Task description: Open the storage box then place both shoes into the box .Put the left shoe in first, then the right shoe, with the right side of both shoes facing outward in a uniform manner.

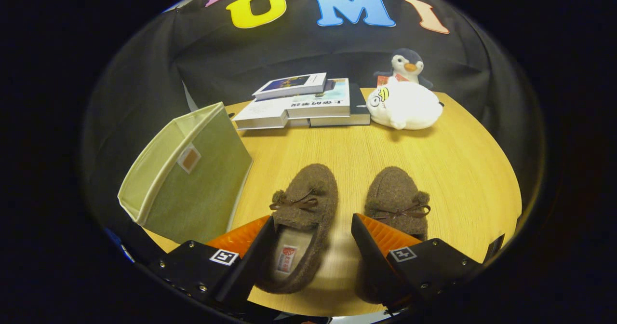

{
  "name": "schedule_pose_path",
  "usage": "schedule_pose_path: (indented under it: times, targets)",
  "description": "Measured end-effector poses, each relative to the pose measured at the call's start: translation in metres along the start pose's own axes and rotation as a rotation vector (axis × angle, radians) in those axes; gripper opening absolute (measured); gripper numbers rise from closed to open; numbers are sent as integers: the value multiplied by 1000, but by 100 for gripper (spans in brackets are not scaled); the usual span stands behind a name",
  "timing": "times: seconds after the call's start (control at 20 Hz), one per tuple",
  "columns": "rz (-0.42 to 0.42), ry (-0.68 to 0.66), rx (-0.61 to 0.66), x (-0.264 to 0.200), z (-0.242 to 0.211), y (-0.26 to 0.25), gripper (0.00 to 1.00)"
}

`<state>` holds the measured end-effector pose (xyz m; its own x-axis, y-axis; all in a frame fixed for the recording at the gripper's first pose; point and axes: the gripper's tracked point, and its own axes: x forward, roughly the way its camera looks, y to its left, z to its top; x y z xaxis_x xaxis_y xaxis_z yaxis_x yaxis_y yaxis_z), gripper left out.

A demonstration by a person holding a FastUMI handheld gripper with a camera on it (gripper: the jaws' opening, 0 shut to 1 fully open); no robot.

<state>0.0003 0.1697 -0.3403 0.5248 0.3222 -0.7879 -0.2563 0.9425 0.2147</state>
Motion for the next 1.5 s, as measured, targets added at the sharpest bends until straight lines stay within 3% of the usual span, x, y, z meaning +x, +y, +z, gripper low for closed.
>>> schedule_pose_path:
  times: [0.25,0.35,0.6,0.7,0.85,0.9,1.05,1.15,1.25,1.3,1.5]
  targets:
    - [-16,64,-11,16,-16,-5,96]
    - [-21,79,-33,21,-18,-5,89]
    - [-26,118,-32,33,-21,-4,85]
    - [-28,138,-20,34,-25,-5,62]
    - [-27,144,10,34,-25,-5,62]
    - [-21,153,29,36,-27,-4,32]
    - [-25,166,62,33,-24,-8,35]
    - [-30,164,136,33,-23,-11,7]
    - [-33,158,189,30,-19,-13,8]
    - [-34,159,216,31,-20,-13,0]
    - [-15,163,317,21,-9,-10,0]
